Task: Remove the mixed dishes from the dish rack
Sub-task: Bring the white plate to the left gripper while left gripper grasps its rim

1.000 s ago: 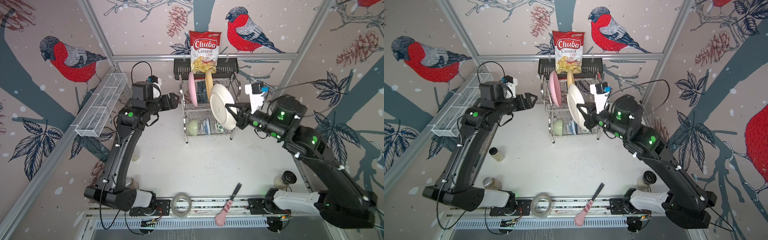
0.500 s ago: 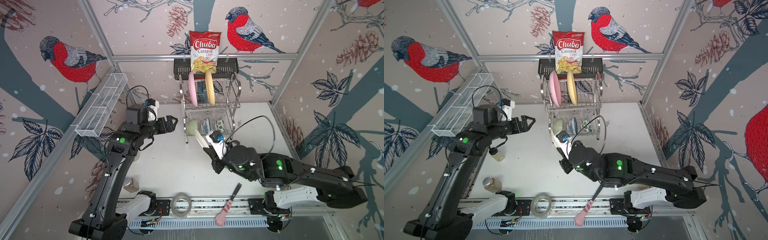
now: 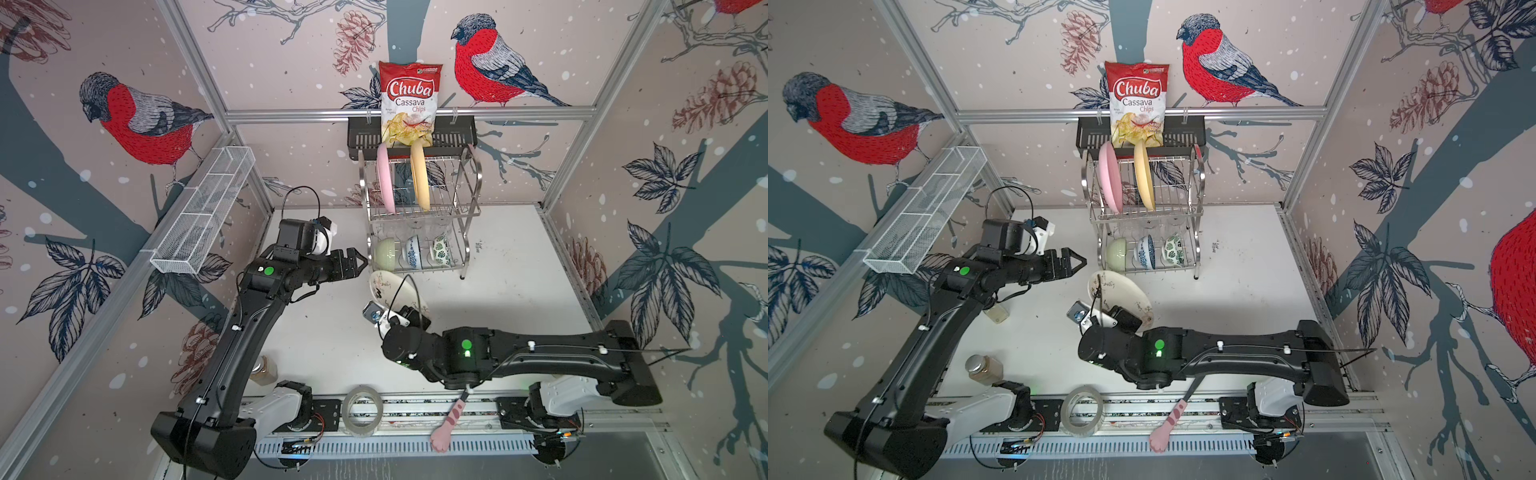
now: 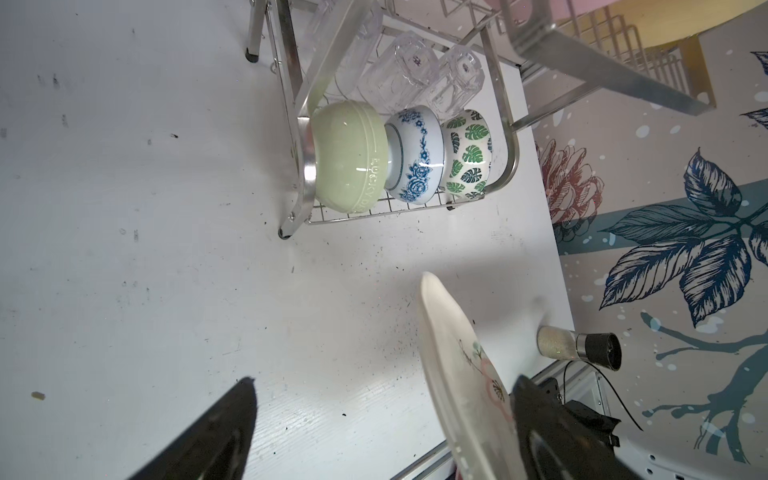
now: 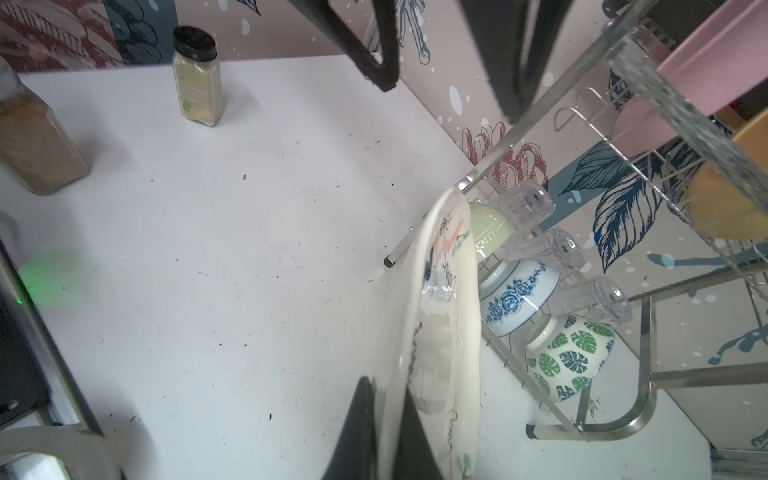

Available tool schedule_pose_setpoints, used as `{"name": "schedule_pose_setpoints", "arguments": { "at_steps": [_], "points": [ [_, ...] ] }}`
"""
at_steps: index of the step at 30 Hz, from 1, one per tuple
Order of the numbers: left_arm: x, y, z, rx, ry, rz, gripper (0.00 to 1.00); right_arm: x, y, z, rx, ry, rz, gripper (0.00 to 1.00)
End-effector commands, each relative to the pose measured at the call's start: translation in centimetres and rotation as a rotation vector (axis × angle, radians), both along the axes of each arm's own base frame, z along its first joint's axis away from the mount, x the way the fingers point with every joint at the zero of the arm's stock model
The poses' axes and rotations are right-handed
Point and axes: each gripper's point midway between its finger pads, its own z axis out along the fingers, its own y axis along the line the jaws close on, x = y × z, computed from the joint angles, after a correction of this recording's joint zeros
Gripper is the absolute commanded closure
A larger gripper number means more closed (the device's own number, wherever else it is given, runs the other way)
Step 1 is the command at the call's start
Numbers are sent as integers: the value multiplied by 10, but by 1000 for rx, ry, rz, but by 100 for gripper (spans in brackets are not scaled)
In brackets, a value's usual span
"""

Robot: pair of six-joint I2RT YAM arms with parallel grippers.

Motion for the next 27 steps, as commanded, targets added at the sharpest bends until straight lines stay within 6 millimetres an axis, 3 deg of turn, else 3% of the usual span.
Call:
{"name": "schedule_pose_setpoints", "arguments": {
  "at_steps": [1,8,11,15,20,23,27],
  "points": [
    [1,-9,-9,7,6,-39,11,9,13,15,-17,-167,-45,100],
    [-12,-15,-47,62,93,-70,19,13,34,-5,-113,-303,-89,100],
    [-16,-8,-58,98,110,-51,19,17,38,-5,-114,-339,-116,100],
    [-18,-14,-64,51,115,-62,29,20,43,-2,-113,-388,-148,100],
    [-19,-26,-64,-20,106,-83,51,24,49,0,-109,-431,-180,100],
    [-20,-31,-58,-59,86,-87,75,25,53,2,-85,-424,-185,100],
    [-20,-31,-46,-88,50,-78,94,29,56,5,-55,-408,-189,100]
  ]
}}
